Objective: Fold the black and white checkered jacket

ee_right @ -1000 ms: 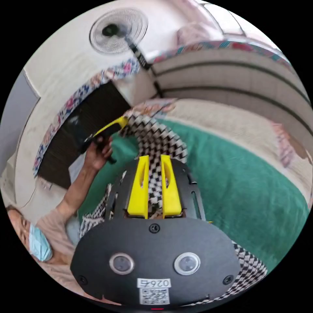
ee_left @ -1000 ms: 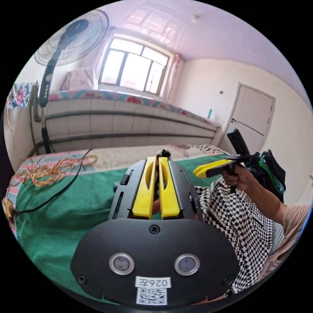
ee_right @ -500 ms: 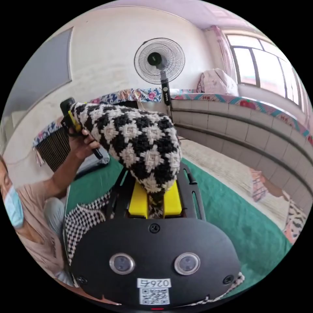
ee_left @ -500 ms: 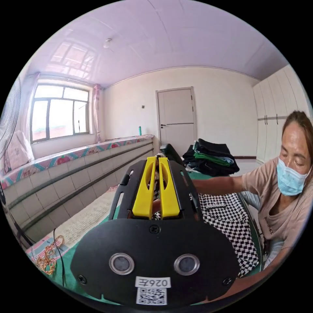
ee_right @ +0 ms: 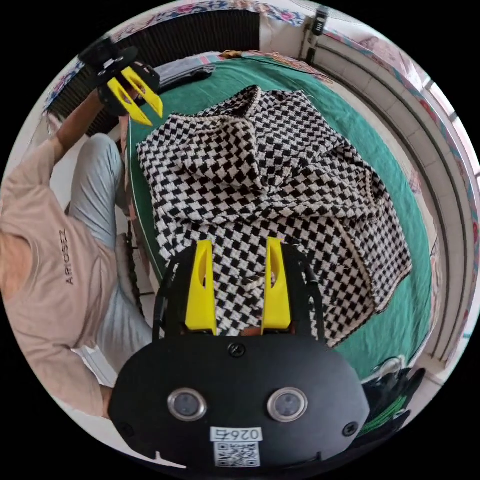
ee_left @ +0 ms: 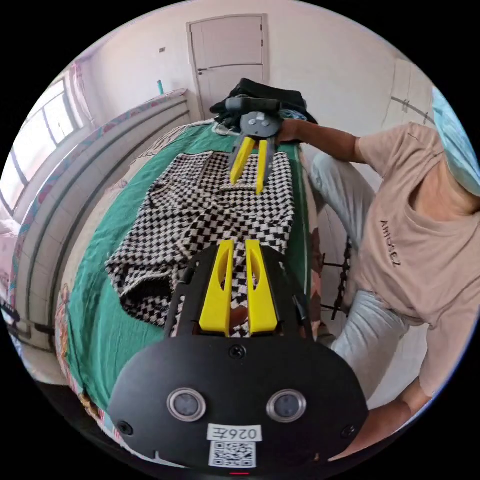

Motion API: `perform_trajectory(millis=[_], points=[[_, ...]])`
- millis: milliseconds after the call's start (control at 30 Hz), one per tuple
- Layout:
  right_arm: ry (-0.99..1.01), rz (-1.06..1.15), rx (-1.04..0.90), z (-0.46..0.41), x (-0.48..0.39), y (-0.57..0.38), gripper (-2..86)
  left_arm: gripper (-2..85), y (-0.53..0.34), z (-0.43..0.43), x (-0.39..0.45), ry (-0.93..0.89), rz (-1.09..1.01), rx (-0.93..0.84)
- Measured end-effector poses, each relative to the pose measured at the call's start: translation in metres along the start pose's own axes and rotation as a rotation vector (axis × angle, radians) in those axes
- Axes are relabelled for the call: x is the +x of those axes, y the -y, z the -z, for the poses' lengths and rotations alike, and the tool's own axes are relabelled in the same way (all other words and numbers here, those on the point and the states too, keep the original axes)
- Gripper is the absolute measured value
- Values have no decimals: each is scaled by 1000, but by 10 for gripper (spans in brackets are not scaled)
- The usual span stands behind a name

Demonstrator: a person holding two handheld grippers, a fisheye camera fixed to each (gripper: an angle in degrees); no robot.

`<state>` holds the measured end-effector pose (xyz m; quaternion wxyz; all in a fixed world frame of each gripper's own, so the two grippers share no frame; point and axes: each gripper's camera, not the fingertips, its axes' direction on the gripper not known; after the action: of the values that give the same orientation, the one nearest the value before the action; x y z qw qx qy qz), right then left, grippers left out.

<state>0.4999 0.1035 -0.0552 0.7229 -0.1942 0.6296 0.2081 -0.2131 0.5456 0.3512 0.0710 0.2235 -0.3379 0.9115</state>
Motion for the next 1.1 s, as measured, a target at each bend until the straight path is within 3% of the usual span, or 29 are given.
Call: perform_trajectory(millis=[100, 233, 300, 400, 467, 533, 600, 700, 833, 933, 1100], points=[[128, -103, 138, 3, 15, 1, 133, 18, -10, -4, -32, 212, 168, -104], [154, -174, 310, 6, 46, -3, 125, 12, -51, -6, -98, 205, 514, 7], [127, -214, 404, 6, 60, -5, 112, 97, -93, -14, -144, 175, 781, 142], [87, -252, 518, 5, 84, 7, 113, 225, -134, -54, -193, 138, 994, 115], [63, -229, 521, -2, 93, 25, 112, 221, -154, -87, -215, 88, 1058, 39], [110, -134, 366, -32, 103, 53, 51, 143, -168, -102, -220, 112, 1055, -20], [161, -86, 323, -41, 112, 53, 18, 60, -192, -85, -218, 20, 1017, 134], [192, 16, 403, -8, 136, 24, 5, 30, -247, -66, -220, -46, 1090, 282], [485, 272, 412, 34, 177, -22, 33, -1, -307, -68, -226, -137, 1217, 291], [527, 336, 336, 48, 192, -40, 38, -7, -337, -61, -217, -131, 1295, 312], [543, 418, 348, 74, 198, -57, 34, -8, -333, -20, -197, -113, 1245, 555]])
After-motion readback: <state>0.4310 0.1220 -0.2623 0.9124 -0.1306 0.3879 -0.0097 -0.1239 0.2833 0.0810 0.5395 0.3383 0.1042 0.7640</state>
